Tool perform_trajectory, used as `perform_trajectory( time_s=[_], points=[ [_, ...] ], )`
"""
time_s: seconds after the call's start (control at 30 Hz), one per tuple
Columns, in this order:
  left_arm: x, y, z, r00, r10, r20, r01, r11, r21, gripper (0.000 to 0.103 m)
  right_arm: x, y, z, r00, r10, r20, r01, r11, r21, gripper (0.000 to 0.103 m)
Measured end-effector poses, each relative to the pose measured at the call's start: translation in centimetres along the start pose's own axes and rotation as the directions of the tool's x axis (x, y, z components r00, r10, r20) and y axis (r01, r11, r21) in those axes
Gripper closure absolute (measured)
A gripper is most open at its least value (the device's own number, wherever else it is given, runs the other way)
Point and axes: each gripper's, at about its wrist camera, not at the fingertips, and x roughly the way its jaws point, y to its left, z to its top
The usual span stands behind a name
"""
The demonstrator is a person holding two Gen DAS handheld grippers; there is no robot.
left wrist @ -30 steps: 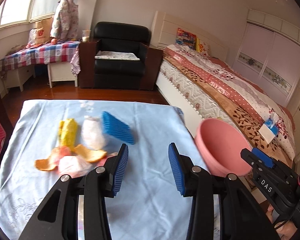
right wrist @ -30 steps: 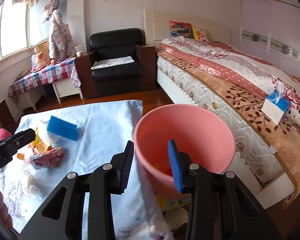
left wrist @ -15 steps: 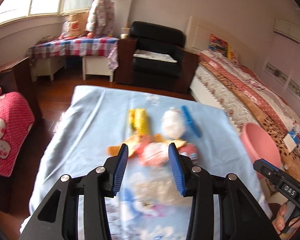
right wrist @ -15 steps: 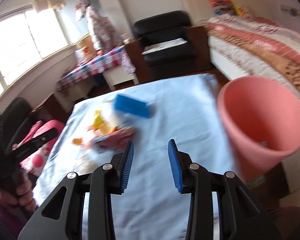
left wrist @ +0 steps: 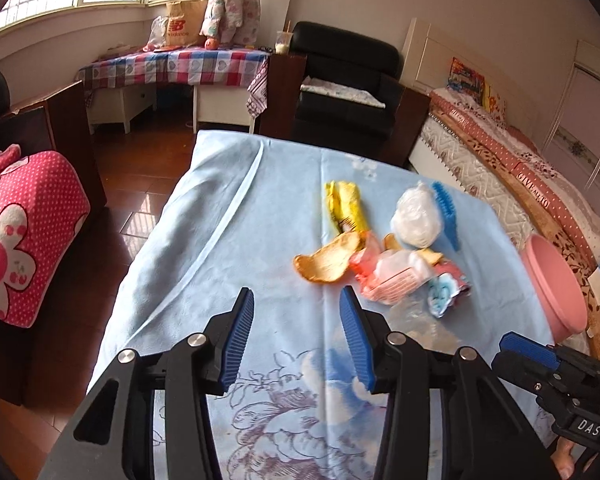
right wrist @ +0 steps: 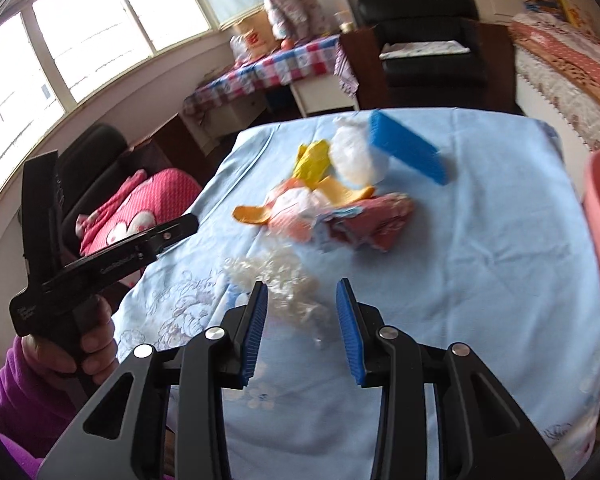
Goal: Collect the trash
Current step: 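Move both tools back over the remaining trash on the table, then grasp the clear plastic bag with the right tool while the left tool grasps the orange peel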
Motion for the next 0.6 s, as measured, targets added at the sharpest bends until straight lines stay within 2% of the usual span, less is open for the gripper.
perform_trajectory(
  time_s=[0.07,0.27,0.47,0.6],
  points=[
    [0.4,0.0,0.0,1.000,0.000,-0.008,0.000,1.000,-0.006,0.059,0.8,0.4,0.2,1.000,0.010,-0.020,-0.010,1.000,-0.010,0.053],
    [2.5,0.3,1.2,0.999,-0.019,-0.029,0.017,0.999,-0.048,0.059,3.3,1.6,0.4,0.998,0.020,-0.063,-0.022,0.999,-0.029,0.052],
    [6.1,-0.2,2.4,0.998,0.005,-0.068,-0.010,0.998,-0.069,0.059,4.4,2.2,0.0,0.997,0.004,-0.079,-0.009,0.998,-0.067,0.052],
    [8.2,-0.6,2.6,0.995,0.006,-0.101,-0.014,0.997,-0.071,0.065,4.6,2.0,0.1,0.997,-0.004,-0.080,-0.002,0.997,-0.081,0.052]
  ],
)
